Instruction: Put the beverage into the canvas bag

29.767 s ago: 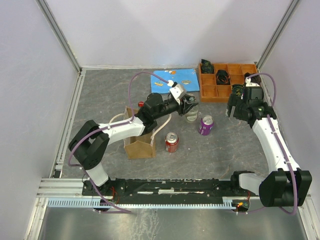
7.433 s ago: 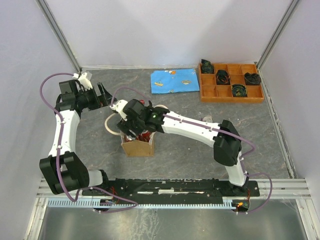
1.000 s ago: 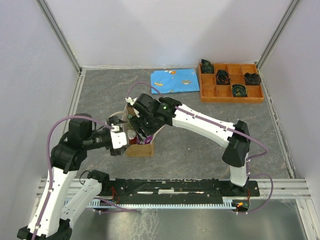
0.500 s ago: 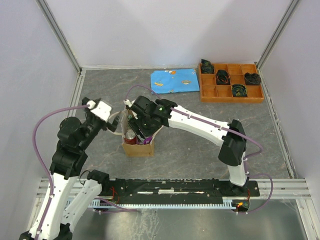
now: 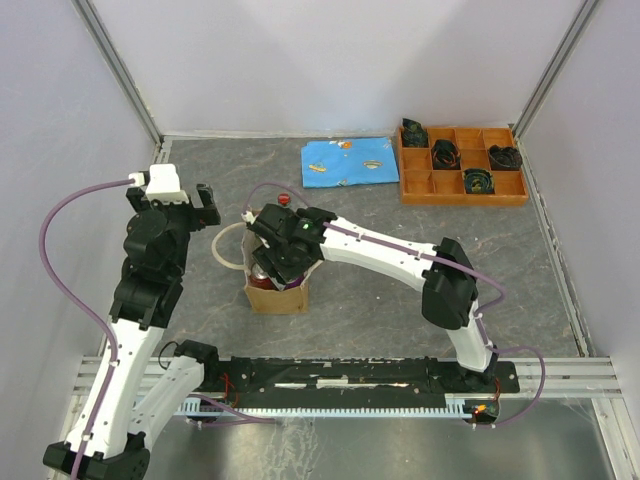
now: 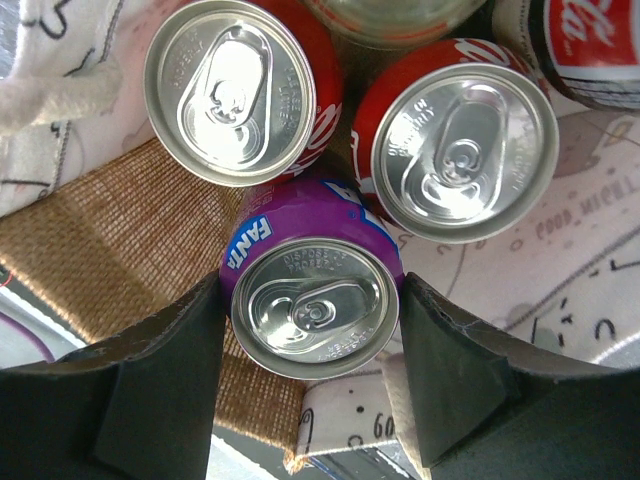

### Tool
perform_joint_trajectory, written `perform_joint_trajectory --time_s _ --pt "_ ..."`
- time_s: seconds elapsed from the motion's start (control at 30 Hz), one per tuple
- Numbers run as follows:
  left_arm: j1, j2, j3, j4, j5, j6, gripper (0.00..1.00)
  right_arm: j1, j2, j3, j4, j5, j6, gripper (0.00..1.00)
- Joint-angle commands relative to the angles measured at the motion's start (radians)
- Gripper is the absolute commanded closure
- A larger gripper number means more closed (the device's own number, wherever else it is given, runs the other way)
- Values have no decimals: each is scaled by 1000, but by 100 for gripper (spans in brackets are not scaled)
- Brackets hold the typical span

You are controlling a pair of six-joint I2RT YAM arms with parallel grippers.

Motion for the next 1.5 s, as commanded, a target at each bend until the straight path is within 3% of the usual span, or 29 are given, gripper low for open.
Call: perform_joint_trajectory --time_s 0.0,0.37,0.53,0.8,0.83,0.87,1.47 --pt "11 17 40 60 -25 -108 1 1 24 70 48 91 -32 100" --pt "17 19 24 69 17 -114 1 17 59 73 31 123 -60 99" --pt "17 15 18 62 39 -121 1 19 50 71 26 120 -58 54" --pt "18 19 14 65 76 -123 1 24 29 67 16 122 -54 21" --pt "18 20 14 66 81 -123 1 25 26 69 14 122 -53 15" --pt "19 21 14 68 85 -122 1 24 26 72 10 123 -53 3" --pt "22 62 31 71 147 -103 1 19 -122 173 -22 207 13 1"
